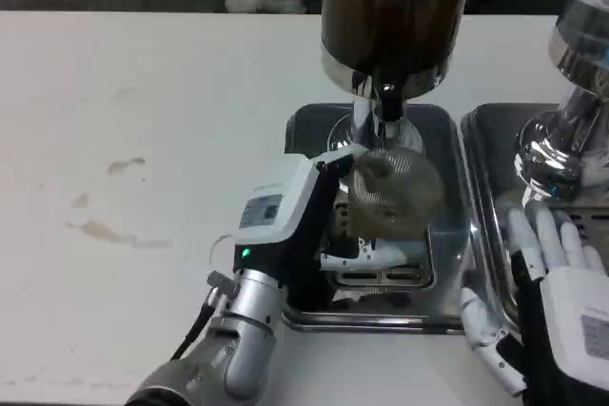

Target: Grasp the cup under the faucet to collect the drink, then remove the cup.

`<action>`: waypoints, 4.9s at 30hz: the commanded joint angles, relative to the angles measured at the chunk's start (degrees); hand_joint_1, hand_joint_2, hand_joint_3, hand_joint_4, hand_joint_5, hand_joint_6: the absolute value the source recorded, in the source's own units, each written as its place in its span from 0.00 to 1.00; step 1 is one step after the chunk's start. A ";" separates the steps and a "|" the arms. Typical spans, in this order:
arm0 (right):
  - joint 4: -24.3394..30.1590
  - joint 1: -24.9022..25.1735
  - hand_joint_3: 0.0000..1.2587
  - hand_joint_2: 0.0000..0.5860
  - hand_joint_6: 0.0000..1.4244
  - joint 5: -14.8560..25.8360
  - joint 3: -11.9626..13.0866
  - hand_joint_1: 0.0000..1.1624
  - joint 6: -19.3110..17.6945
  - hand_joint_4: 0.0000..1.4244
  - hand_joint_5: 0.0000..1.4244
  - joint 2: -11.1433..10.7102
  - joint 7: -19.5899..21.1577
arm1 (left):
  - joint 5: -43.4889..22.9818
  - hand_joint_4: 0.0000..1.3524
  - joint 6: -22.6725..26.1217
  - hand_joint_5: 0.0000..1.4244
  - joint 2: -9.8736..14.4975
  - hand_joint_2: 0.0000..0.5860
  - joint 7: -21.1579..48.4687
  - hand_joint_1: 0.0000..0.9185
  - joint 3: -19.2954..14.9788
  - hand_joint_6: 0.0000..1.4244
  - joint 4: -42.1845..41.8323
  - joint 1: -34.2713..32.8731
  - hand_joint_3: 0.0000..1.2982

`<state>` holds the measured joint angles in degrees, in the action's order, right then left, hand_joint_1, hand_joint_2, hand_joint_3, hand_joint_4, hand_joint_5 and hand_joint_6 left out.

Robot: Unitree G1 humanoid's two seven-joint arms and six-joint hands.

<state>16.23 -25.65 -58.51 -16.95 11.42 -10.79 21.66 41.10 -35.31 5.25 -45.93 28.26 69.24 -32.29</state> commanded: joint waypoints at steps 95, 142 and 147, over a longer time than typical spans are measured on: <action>-3.42 3.47 0.04 0.79 0.03 3.50 2.28 0.01 -2.06 0.00 0.00 -0.85 1.68 | -33.05 0.00 -14.49 0.09 5.07 0.13 57.92 0.00 -13.31 0.03 -42.40 9.83 0.01; -12.39 15.24 0.00 0.51 0.00 35.27 9.35 0.41 -15.89 0.00 0.00 -4.01 -16.17 | -29.98 0.00 -13.20 0.11 6.11 0.15 60.17 0.00 -10.39 0.06 -48.08 15.85 0.04; -15.93 17.24 0.00 0.42 0.00 38.21 9.79 0.48 -16.81 0.00 0.00 -2.81 -17.30 | -30.42 0.00 -12.98 0.11 6.01 0.15 60.42 0.00 -10.37 0.06 -48.34 15.65 0.05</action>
<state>2.40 -9.86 -22.21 -7.85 -4.14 -14.21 5.03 9.50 -49.22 11.17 12.89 16.78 21.00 -17.48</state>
